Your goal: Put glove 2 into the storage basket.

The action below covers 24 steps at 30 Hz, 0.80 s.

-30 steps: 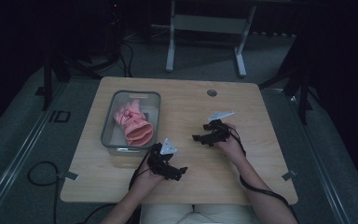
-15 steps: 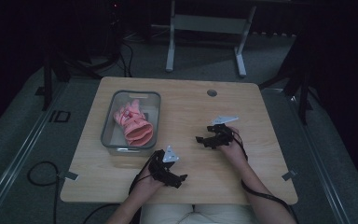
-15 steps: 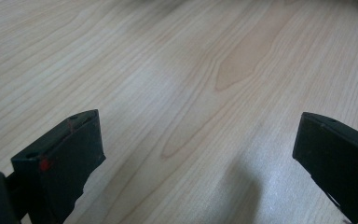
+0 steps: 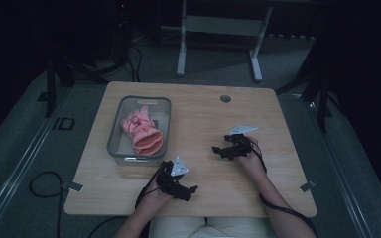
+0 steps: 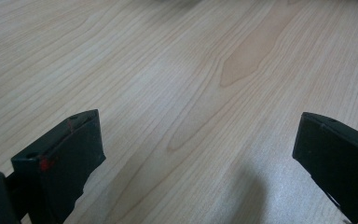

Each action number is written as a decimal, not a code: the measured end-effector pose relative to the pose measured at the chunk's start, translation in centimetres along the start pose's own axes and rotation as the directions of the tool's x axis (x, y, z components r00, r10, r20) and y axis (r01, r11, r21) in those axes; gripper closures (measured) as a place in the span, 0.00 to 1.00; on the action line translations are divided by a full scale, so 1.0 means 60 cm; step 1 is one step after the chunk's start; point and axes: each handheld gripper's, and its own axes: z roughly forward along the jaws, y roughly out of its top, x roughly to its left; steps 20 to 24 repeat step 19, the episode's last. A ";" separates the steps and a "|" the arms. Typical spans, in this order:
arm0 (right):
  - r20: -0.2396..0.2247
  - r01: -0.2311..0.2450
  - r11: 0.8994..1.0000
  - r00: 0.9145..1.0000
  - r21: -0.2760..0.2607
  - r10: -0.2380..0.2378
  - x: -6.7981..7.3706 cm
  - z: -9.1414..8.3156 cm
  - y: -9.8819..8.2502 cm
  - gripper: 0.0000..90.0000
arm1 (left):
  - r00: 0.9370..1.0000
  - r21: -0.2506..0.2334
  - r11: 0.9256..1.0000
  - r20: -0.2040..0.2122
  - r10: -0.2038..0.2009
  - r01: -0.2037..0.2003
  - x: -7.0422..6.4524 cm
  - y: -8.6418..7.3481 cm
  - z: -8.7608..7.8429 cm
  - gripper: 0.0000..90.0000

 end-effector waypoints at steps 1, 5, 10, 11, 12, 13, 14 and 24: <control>0.002 0.001 1.000 1.000 -0.001 -0.001 0.000 0.000 0.000 0.18 | 1.000 -0.003 1.000 0.000 0.001 -0.001 -0.001 0.000 0.000 0.01; 0.005 0.001 1.000 1.000 -0.006 -0.001 0.000 -0.001 0.000 0.18 | 1.000 -0.005 1.000 -0.001 0.001 -0.001 0.000 -0.001 0.000 0.01; 0.012 0.011 1.000 1.000 0.006 -0.011 0.001 0.001 0.000 0.18 | 1.000 -0.014 1.000 0.001 -0.003 0.003 0.001 -0.003 -0.001 0.01; 0.013 0.012 1.000 1.000 0.006 -0.012 0.002 0.001 0.000 0.18 | 1.000 -0.014 1.000 0.001 -0.003 0.003 0.001 -0.003 -0.001 0.01; 0.015 0.014 1.000 1.000 0.006 -0.014 0.002 0.001 0.000 0.19 | 1.000 -0.013 1.000 0.001 0.000 0.000 0.001 -0.003 -0.001 0.01; 0.016 0.015 1.000 1.000 0.007 -0.015 0.002 0.001 0.000 0.19 | 1.000 -0.011 1.000 0.000 0.002 -0.002 0.001 -0.003 0.000 0.01; 0.017 0.015 1.000 1.000 0.007 -0.015 0.002 0.001 0.000 0.19 | 1.000 -0.011 1.000 -0.002 0.004 -0.004 0.000 -0.003 0.000 0.01; 0.017 0.015 1.000 1.000 0.004 -0.015 0.002 0.001 0.000 0.19 | 1.000 -0.012 1.000 -0.002 0.005 -0.005 0.001 -0.003 -0.001 0.01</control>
